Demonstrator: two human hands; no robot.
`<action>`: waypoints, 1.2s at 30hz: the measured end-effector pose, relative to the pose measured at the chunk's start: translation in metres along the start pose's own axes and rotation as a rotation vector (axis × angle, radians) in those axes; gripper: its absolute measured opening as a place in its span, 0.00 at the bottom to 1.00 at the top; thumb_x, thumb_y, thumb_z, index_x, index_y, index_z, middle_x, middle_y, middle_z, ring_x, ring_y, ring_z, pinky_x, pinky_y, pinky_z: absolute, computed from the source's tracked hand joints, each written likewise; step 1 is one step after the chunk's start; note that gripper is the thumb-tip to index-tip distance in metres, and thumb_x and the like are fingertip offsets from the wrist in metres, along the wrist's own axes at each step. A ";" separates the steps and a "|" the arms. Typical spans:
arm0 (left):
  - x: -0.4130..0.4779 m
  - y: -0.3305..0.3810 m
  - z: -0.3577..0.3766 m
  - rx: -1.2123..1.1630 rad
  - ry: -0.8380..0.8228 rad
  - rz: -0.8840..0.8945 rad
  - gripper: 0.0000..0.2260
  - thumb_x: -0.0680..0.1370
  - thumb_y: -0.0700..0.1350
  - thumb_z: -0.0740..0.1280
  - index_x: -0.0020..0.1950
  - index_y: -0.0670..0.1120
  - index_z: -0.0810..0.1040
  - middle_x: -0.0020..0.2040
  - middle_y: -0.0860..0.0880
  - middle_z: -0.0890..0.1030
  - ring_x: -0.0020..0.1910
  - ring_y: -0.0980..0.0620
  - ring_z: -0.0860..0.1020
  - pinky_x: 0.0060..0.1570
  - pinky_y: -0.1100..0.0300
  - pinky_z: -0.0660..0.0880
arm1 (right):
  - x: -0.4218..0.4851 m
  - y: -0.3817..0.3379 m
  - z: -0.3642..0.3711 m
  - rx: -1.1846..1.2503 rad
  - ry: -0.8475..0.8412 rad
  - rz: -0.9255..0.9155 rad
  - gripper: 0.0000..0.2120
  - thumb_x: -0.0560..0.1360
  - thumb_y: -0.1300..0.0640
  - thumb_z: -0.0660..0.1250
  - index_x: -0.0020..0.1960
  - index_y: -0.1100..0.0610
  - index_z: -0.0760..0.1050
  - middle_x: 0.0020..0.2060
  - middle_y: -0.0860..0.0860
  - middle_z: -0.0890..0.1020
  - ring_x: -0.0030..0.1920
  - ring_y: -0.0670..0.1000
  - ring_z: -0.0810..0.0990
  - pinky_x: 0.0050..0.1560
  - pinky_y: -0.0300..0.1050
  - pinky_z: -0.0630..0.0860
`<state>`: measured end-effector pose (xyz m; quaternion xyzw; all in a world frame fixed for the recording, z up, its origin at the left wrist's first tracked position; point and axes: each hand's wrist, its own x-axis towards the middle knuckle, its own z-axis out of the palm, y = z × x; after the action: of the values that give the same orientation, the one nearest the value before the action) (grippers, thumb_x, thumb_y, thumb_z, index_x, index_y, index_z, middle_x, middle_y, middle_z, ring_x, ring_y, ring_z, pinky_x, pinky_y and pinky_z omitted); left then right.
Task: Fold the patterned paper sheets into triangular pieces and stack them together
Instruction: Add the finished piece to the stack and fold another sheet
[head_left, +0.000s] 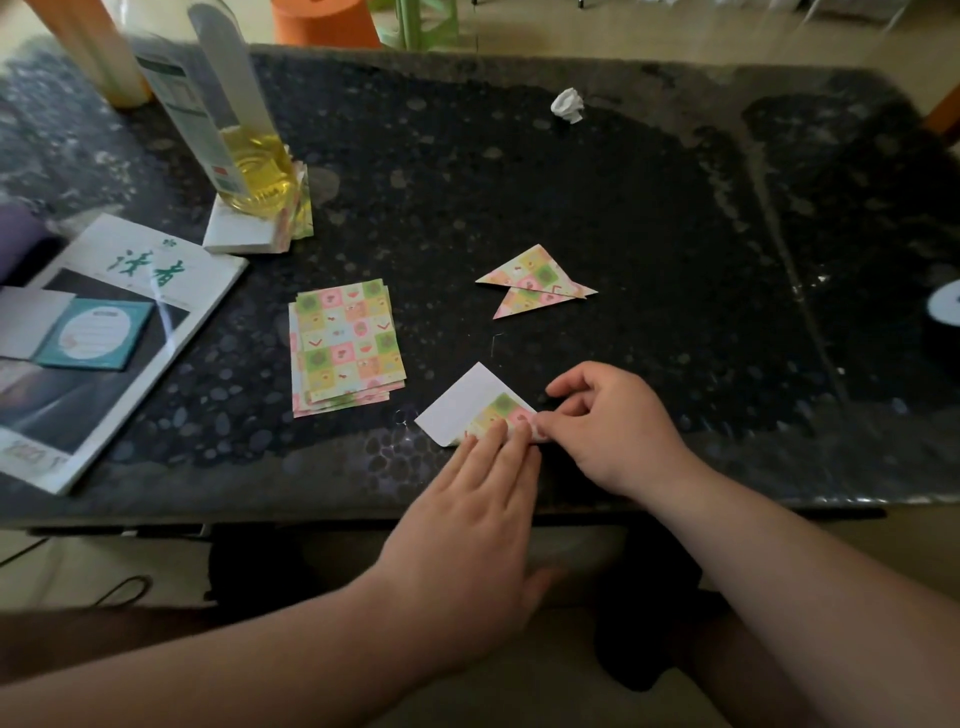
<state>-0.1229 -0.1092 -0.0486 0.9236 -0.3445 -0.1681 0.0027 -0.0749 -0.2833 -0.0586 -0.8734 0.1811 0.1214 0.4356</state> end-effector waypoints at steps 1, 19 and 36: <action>0.000 0.002 0.000 0.001 0.006 0.015 0.43 0.81 0.67 0.55 0.82 0.38 0.45 0.82 0.38 0.43 0.82 0.42 0.41 0.77 0.46 0.39 | 0.000 0.000 0.001 -0.007 0.007 -0.002 0.12 0.72 0.54 0.79 0.51 0.49 0.78 0.36 0.48 0.85 0.38 0.43 0.84 0.40 0.37 0.77; 0.010 0.002 0.008 0.017 -0.048 -0.026 0.42 0.83 0.68 0.47 0.80 0.40 0.31 0.80 0.40 0.30 0.80 0.42 0.31 0.79 0.47 0.34 | 0.001 0.002 0.001 -0.049 0.040 -0.011 0.12 0.72 0.56 0.78 0.49 0.47 0.77 0.36 0.46 0.84 0.38 0.44 0.82 0.39 0.38 0.74; 0.013 0.001 0.010 0.034 -0.053 -0.032 0.42 0.83 0.68 0.48 0.80 0.40 0.32 0.81 0.40 0.32 0.80 0.42 0.31 0.80 0.46 0.35 | 0.000 0.002 0.001 -0.119 0.052 -0.010 0.07 0.72 0.56 0.78 0.45 0.50 0.80 0.38 0.46 0.84 0.39 0.44 0.82 0.40 0.38 0.78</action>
<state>-0.1179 -0.1170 -0.0615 0.9242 -0.3324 -0.1866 -0.0246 -0.0756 -0.2838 -0.0602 -0.9014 0.1803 0.1071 0.3788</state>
